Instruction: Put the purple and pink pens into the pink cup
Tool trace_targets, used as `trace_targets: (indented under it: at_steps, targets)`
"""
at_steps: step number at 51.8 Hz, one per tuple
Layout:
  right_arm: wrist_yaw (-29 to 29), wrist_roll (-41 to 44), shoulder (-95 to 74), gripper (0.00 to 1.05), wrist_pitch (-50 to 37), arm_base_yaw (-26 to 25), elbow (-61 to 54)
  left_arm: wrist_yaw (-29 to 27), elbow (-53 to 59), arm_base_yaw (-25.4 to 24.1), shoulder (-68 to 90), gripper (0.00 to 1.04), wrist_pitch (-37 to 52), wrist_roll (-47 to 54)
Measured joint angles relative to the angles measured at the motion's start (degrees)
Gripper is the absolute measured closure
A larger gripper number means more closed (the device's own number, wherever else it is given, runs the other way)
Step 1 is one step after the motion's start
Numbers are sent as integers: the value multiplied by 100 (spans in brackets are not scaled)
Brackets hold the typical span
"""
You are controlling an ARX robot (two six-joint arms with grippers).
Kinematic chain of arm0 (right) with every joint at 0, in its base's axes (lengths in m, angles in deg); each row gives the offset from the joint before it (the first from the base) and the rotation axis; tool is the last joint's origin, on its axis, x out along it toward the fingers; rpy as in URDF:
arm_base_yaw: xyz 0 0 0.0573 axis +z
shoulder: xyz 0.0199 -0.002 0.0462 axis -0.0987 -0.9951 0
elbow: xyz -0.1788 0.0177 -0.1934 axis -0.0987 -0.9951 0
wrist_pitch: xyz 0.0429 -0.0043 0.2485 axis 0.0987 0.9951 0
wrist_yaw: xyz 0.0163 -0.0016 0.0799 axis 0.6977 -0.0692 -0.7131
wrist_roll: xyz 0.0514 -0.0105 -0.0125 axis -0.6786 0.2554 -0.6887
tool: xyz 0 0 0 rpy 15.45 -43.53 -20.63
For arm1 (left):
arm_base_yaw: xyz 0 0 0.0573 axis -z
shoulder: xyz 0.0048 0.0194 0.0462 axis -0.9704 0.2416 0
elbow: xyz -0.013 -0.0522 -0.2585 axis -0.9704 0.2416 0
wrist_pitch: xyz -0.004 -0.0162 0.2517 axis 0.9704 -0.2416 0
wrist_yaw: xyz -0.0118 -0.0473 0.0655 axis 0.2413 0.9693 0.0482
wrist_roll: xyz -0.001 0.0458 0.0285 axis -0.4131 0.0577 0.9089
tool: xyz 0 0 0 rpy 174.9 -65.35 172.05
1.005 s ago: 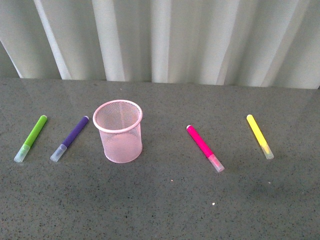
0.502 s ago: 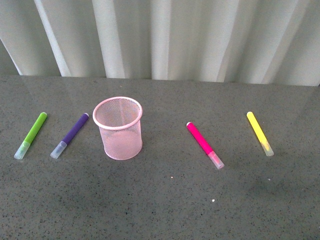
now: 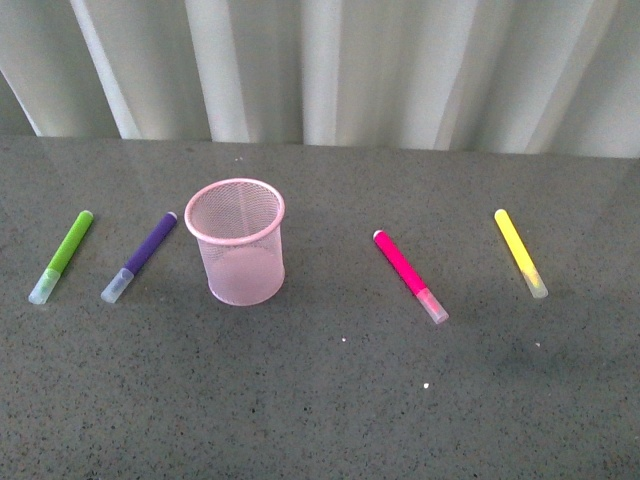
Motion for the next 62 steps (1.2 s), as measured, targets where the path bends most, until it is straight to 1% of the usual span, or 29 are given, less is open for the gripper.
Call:
trace_targets:
  at_steps: [2, 7, 17, 33, 47, 62]
  targets:
    - [0, 0, 0, 7, 0, 0, 0, 225, -179, -46, 385, 7, 13, 39]
    - [-2, 0, 0, 7, 0, 0, 0, 590, -525, -61, 1064, 7, 33, 186]
    - [4, 0, 0, 7, 0, 0, 0, 953, -1202, -52, 2299, 7, 61, 597]
    - [0, 0, 0, 7, 0, 0, 0, 1322, -2055, 111, 3915, 7, -144, 922]
    - [0, 2, 0, 7, 0, 0, 0, 1572, -2761, 188, 4992, 7, -245, 953]
    - [0, 0, 0, 7, 0, 0, 0, 1753, -3768, 267, 6231, 7, -699, 1213]
